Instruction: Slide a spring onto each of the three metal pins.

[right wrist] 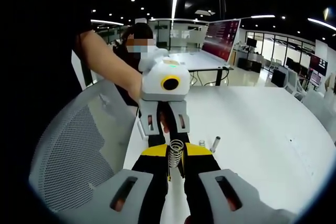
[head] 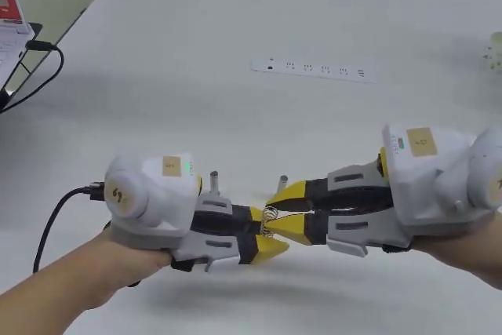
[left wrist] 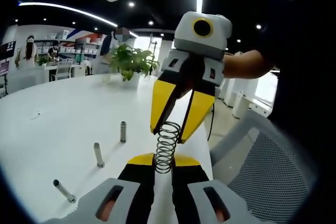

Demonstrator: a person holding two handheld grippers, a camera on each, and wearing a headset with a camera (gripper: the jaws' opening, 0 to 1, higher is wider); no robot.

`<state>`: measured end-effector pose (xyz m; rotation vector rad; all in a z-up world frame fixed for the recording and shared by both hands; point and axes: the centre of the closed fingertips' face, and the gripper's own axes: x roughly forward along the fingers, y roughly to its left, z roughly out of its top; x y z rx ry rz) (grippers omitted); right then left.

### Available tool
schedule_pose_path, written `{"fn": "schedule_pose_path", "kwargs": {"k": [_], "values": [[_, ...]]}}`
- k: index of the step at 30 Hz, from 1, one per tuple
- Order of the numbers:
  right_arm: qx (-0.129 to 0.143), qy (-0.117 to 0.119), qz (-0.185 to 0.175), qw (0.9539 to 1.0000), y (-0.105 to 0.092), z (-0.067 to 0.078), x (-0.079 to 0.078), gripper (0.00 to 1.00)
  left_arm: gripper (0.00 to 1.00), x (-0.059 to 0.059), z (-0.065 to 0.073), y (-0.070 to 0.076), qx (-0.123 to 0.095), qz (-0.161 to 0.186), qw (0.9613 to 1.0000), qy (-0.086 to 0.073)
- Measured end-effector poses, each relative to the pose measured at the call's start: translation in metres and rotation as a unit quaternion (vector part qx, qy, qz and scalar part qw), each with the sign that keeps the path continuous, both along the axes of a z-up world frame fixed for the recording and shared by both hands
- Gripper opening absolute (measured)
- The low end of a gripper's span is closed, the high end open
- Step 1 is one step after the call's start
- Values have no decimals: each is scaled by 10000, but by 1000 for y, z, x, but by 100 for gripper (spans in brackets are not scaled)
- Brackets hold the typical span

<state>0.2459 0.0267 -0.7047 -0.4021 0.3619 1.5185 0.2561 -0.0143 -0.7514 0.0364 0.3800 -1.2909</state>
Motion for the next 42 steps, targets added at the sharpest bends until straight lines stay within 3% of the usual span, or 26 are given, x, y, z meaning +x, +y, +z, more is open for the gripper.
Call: {"fn": "schedule_pose_path", "kwargs": {"k": [10, 17, 28, 42], "values": [[-46, -57, -8, 10000, 0, 0, 1, 8, 8, 0, 1, 0, 9, 13, 10000, 27], [-33, -138, -126, 9998, -3, 4, 9, 8, 15, -2, -6, 4, 211, 45, 9998, -6], [-135, -211, -168, 9995, -5, -1, 13, 8, 28, 3, -13, 20, 315, 300, 9990, 29], [-212, -248, -332, 9989, -10, -8, 20, 8, 43, 14, -13, 49, 435, 789, 9959, -96]]}}
